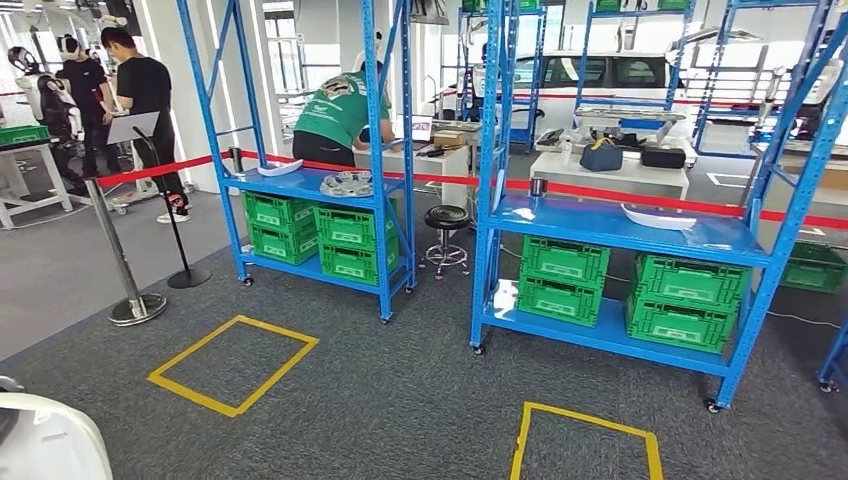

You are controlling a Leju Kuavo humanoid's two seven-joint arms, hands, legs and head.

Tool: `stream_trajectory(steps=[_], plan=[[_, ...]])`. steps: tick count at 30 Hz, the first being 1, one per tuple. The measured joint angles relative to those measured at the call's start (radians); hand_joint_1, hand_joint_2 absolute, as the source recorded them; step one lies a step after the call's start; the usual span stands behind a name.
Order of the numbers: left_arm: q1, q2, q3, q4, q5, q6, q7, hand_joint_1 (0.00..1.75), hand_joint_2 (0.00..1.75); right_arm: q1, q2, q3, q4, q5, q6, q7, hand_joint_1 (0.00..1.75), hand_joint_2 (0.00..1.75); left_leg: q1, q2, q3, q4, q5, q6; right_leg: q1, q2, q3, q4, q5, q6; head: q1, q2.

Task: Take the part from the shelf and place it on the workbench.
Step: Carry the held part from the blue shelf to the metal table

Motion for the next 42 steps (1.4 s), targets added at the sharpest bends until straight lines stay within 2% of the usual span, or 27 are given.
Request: stream_trajectory(steps=[1,3,5,6,7,8,10,12,14,15,17,18,20,21,22,23,25,27,29,30,32,34,36,37,38,40,42], plan=[[0.002,0.002,0.0,-0.004,0.0,0.002,-0.001,1.75,1.75,-0.001,0.0,0.0,0.0,0.002,0.001,0.001,0.0,0.0,0.004,-0.01,-0.001,-0.002,0.004,0.006,-0.002,0.028,-0.011,0.029,-0.021,0.006,0.001,0.0],[0.007,0.001,0.001,-0.01,0.001,0.005,-0.002,1.75,1.75,0.001,0.0,0.001,0.0,0.007,0.001,0.003,0.0,0.0,0.007,-0.032,-0.006,-0.003,0.009,0.013,-0.006,0.092,-0.063,0.148,-0.086,0.013,0.002,0.0],[0.017,-0.001,0.001,-0.012,0.002,0.006,-0.002,1.75,1.75,0.004,0.0,0.001,0.0,0.01,0.001,0.004,0.0,0.0,0.006,-0.056,-0.012,-0.001,0.012,0.015,-0.008,0.11,-0.121,0.268,-0.132,0.014,0.002,0.0],[0.023,-0.001,0.001,-0.012,0.002,0.006,-0.002,1.75,1.75,0.005,0.0,0.002,0.0,0.011,0.001,0.004,0.0,0.0,0.007,-0.07,-0.014,0.002,0.012,0.015,-0.008,0.111,-0.13,0.286,-0.129,0.014,0.002,0.0],[0.027,-0.002,0.002,-0.013,0.002,0.007,-0.002,1.75,1.75,0.006,0.0,0.002,0.0,0.013,0.0,0.004,0.0,0.0,0.007,-0.083,-0.016,0.004,0.013,0.013,-0.01,0.113,-0.12,0.263,-0.107,0.014,0.002,0.0],[0.03,-0.001,0.003,-0.014,0.002,0.007,-0.002,1.75,1.75,0.006,0.0,0.002,0.0,0.014,0.0,0.004,0.0,0.0,0.008,-0.097,-0.018,0.007,0.013,0.011,-0.012,0.12,-0.092,0.207,-0.073,0.013,0.002,0.0],[0.033,0.0,0.007,-0.017,0.003,0.008,-0.004,1.75,1.75,0.005,0.0,0.004,0.0,0.019,-0.002,0.003,0.0,0.0,0.009,-0.124,-0.024,0.016,0.011,0.002,-0.018,0.164,-0.028,0.073,-0.019,0.011,0.002,0.0],[0.042,0.005,0.013,-0.021,0.006,0.009,-0.008,1.75,1.75,0.005,0.001,0.007,0.0,0.025,-0.003,0.004,0.0,0.0,0.01,-0.149,-0.033,0.019,0.013,-0.014,-0.02,0.19,0.0,0.012,-0.005,0.007,0.002,0.0],[0.059,0.016,0.022,-0.027,0.013,0.009,-0.011,1.75,1.75,0.004,0.002,0.009,0.0,0.029,-0.003,0.004,0.0,0.0,0.014,-0.17,-0.038,0.015,0.019,-0.03,-0.019,0.167,0.002,0.006,-0.003,-0.004,0.002,0.0],[0.068,0.023,0.028,-0.029,0.016,0.009,-0.012,1.75,1.75,0.003,0.002,0.009,0.0,0.031,-0.003,0.004,0.0,0.0,0.014,-0.16,-0.042,0.018,0.017,-0.035,-0.019,0.155,0.005,0.001,0.0,-0.011,0.001,0.0],[0.076,0.035,0.036,-0.033,0.021,0.009,-0.014,1.75,1.75,0.003,0.002,0.01,0.0,0.034,-0.003,0.004,0.0,0.0,0.011,-0.102,-0.072,0.074,-0.015,-0.041,-0.02,0.127,0.009,-0.009,0.006,-0.024,-0.002,0.0],[0.08,0.038,0.039,-0.034,0.023,0.009,-0.015,1.75,1.75,0.003,0.002,0.01,0.0,0.036,-0.003,0.004,0.0,0.0,0.009,-0.064,-0.099,0.131,-0.045,-0.043,-0.017,0.114,0.01,-0.01,0.005,-0.028,-0.004,0.0],[0.096,0.04,0.042,-0.036,0.03,0.008,-0.015,1.75,1.75,0.004,0.002,0.01,0.0,0.039,-0.003,0.005,0.0,0.0,0.01,-0.034,-0.154,0.253,-0.098,-0.048,-0.013,0.085,0.01,-0.01,0.003,-0.033,-0.005,0.0],[0.107,0.041,0.044,-0.036,0.033,0.007,-0.014,1.75,1.75,0.005,0.002,0.01,0.0,0.039,-0.003,0.005,0.0,0.0,0.01,-0.03,-0.165,0.283,-0.105,-0.048,-0.012,0.071,0.009,-0.009,0.002,-0.034,-0.005,0.0],[0.115,0.042,0.047,-0.036,0.037,0.006,-0.014,1.75,1.75,0.005,0.002,0.01,0.0,0.039,-0.003,0.005,0.0,0.0,0.011,-0.027,-0.158,0.276,-0.094,-0.048,-0.011,0.058,0.009,-0.008,0.001,-0.034,-0.005,0.0],[0.119,0.043,0.049,-0.037,0.039,0.006,-0.014,1.75,1.75,0.004,0.003,0.01,0.0,0.039,-0.003,0.006,0.0,0.0,0.011,-0.021,-0.13,0.23,-0.068,-0.047,-0.011,0.044,0.009,-0.007,0.0,-0.032,-0.005,0.0],[0.12,0.044,0.051,-0.04,0.04,0.005,-0.015,1.75,1.75,0.002,0.004,0.01,0.0,0.039,-0.003,0.006,0.0,0.0,0.008,0.016,-0.052,0.093,-0.021,-0.042,-0.007,0.02,0.012,-0.003,-0.005,-0.026,-0.005,0.0],[0.119,0.045,0.051,-0.043,0.04,0.005,-0.015,1.75,1.75,-0.001,0.004,0.01,0.0,0.039,-0.004,0.005,0.0,0.0,0.002,0.039,-0.012,0.021,-0.005,-0.029,-0.002,-0.001,0.015,-0.002,-0.009,-0.016,-0.004,0.0],[0.117,0.049,0.052,-0.042,0.039,0.005,-0.015,1.75,1.75,-0.004,0.005,0.01,0.0,0.038,-0.004,0.005,0.0,0.0,0.001,0.019,-0.015,0.017,0.0,-0.015,0.0,-0.022,0.019,-0.006,-0.009,-0.006,-0.003,0.0],[0.117,0.053,0.052,-0.041,0.039,0.005,-0.015,1.75,1.75,-0.005,0.005,0.01,0.0,0.038,-0.004,0.005,0.0,0.0,0.003,0.007,-0.017,0.014,0.003,-0.01,-0.001,-0.018,0.021,-0.003,-0.011,0.0,-0.003,0.0],[0.11,0.057,0.052,-0.04,0.038,0.006,-0.015,1.75,1.75,-0.007,0.006,0.01,0.0,0.039,-0.004,0.005,0.0,0.0,0.009,-0.013,-0.019,0.009,0.011,0.003,-0.005,0.034,0.003,0.042,-0.044,0.01,-0.002,0.0],[0.105,0.054,0.052,-0.039,0.038,0.007,-0.015,1.75,1.75,-0.006,0.006,0.01,0.0,0.039,-0.003,0.006,0.0,0.0,0.01,-0.034,-0.023,0.008,0.015,0.011,-0.008,0.095,-0.054,0.163,-0.107,0.014,-0.001,0.0],[0.108,0.05,0.052,-0.039,0.038,0.007,-0.015,1.75,1.75,-0.003,0.006,0.01,0.0,0.04,-0.003,0.006,0.0,0.0,0.008,-0.059,-0.028,0.01,0.017,0.013,-0.008,0.11,-0.109,0.268,-0.14,0.013,0.0,0.0],[0.113,0.049,0.054,-0.04,0.038,0.008,-0.016,1.75,1.75,-0.001,0.006,0.01,0.0,0.04,-0.003,0.006,0.0,0.0,0.007,-0.073,-0.03,0.011,0.018,0.013,-0.008,0.112,-0.113,0.272,-0.13,0.011,0.0,0.0],[0.119,0.049,0.056,-0.043,0.039,0.009,-0.016,1.75,1.75,-0.001,0.006,0.01,0.0,0.042,-0.003,0.006,0.0,0.0,0.007,-0.086,-0.031,0.012,0.019,0.012,-0.007,0.115,-0.096,0.235,-0.103,0.007,0.0,0.0],[0.132,0.049,0.064,-0.054,0.041,0.011,-0.016,1.75,1.75,-0.001,0.006,0.01,0.0,0.045,-0.003,0.005,0.0,0.0,0.007,-0.111,-0.032,0.014,0.021,0.007,-0.007,0.148,-0.029,0.098,-0.038,-0.003,0.0,0.0],[0.14,0.048,0.073,-0.063,0.041,0.012,-0.016,1.75,1.75,-0.001,0.006,0.01,0.0,0.047,-0.003,0.005,0.0,0.0,0.008,-0.134,-0.036,0.015,0.024,-0.003,-0.004,0.176,0.015,0.007,-0.009,-0.007,0.0,0.0]])
